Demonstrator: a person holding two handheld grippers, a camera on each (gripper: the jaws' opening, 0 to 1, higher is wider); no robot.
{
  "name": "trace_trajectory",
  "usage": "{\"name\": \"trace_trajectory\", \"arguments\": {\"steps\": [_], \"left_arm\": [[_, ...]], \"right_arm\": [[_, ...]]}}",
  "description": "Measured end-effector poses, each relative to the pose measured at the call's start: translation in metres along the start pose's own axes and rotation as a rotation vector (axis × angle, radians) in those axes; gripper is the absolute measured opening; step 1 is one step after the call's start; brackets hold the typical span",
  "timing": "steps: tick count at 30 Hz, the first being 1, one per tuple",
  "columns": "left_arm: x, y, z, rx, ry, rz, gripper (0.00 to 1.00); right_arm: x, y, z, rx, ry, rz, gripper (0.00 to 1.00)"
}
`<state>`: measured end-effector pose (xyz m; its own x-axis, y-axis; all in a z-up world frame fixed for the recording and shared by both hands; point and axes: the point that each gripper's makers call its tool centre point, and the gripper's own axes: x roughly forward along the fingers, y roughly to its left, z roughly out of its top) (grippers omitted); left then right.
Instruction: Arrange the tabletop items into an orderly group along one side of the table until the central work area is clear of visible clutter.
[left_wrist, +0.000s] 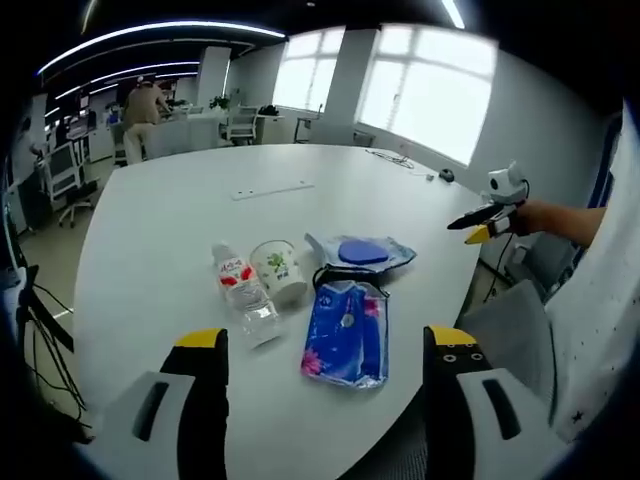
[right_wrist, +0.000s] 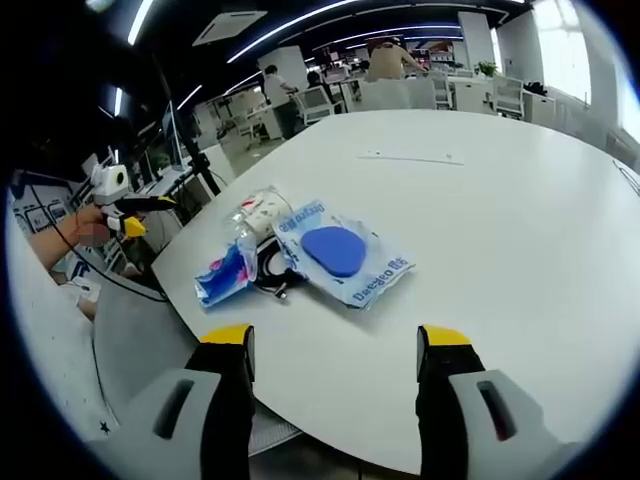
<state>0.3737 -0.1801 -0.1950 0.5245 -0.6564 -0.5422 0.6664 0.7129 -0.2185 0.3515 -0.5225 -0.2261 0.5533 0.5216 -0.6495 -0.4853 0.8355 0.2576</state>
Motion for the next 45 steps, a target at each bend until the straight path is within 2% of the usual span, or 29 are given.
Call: {"name": "trace_trajectory", "arguments": {"steps": [23, 36, 45], "left_arm": [[0.056, -0.003, 0.045, 0.060, -0.020, -0.082, 0.79], [0.089, -0.005, 0.060, 0.064, -0.025, -0.116, 0.76], [0.111, -0.006, 0.067, 0.066, -0.021, -0.125, 0.73]], "right_arm": [[0.021, -0.015, 0.018, 0.056, -0.031, -0.033, 0.61], [0.040, -0.021, 0.022, 0.089, -0.029, -0.047, 0.59], [0.050, -0.033, 0.027, 0.153, -0.052, -0.068, 0.55]]}}
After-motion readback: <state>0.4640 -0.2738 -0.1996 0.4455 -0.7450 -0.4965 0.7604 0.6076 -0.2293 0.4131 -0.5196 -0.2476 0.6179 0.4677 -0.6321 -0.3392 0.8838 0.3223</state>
